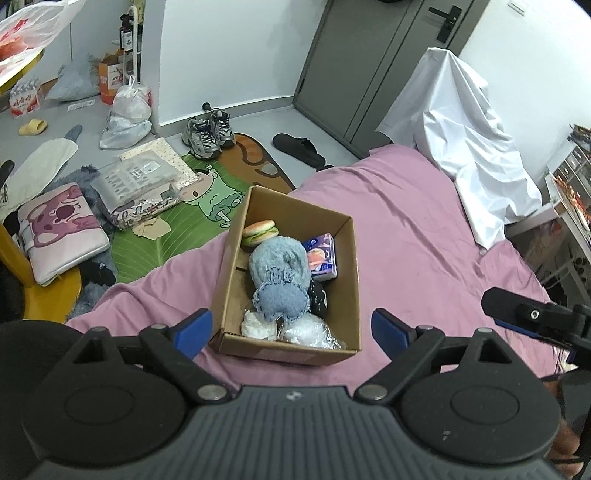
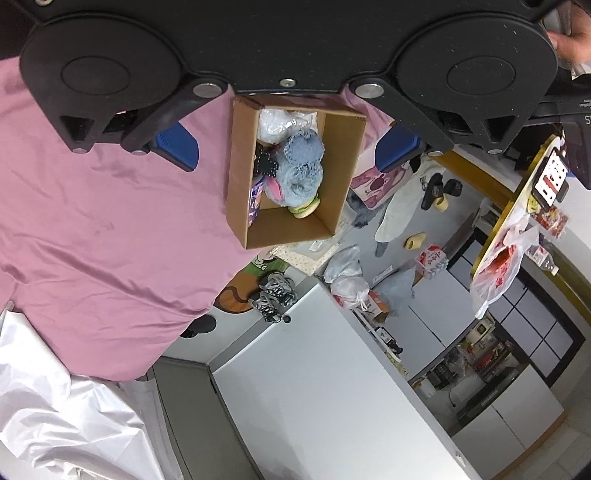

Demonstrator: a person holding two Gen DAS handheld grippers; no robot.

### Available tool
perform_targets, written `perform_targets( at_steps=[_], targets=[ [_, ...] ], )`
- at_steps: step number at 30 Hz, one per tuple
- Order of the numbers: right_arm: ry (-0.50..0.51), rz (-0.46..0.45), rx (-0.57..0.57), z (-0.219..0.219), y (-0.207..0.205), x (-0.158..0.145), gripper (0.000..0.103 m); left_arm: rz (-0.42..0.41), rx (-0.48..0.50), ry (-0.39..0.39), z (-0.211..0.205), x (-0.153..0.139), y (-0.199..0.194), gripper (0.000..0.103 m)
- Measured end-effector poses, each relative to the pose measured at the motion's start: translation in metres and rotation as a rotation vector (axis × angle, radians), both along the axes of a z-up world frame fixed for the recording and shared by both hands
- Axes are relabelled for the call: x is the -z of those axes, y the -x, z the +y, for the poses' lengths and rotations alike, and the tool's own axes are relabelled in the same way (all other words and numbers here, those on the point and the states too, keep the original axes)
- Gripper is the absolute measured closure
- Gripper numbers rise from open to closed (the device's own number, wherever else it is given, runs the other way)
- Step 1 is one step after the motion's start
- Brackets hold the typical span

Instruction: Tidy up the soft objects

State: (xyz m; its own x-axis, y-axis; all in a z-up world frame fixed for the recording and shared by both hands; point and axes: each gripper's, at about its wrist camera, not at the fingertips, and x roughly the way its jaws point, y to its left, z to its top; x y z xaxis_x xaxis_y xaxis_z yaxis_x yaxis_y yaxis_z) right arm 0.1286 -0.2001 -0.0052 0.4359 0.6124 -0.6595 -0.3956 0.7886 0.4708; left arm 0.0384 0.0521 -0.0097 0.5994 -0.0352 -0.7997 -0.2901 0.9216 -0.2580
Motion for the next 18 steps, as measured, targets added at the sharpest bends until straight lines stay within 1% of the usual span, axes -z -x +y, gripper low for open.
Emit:
perform_targets(
  at_steps=[2, 3, 4, 9, 13, 18],
  targets=[
    [0.009, 0.000, -0.006, 0.001, 0.005, -0.001, 0.000, -0.001, 0.012, -0.011, -0.002, -0.001, 0.003, 0.010],
    [0.019, 0.000, -0.007, 0.001, 0.006, -0.001, 0.000, -0.004, 0.017, -0.014, -0.002, -0.001, 0.005, 0.007],
    [0.031, -0.004, -0.008, 0.001, 0.007, -0.002, 0.000, -0.008, 0.020, -0.020, -0.002, -0.002, 0.007, 0.006],
    [0.043, -0.010, -0.015, -0.003, 0.019, -0.003, 0.000, -0.020, 0.043, -0.057, -0.005, -0.007, 0.015, 0.005],
    [0.045, -0.023, -0.031, -0.007, 0.031, -0.004, 0.000, -0.025, 0.066, -0.082, -0.009, -0.009, 0.020, 0.002],
    [0.045, -0.025, -0.039, -0.010, 0.039, -0.006, 0.000, -0.024, 0.083, -0.099, -0.014, -0.009, 0.027, 0.001]
  ],
)
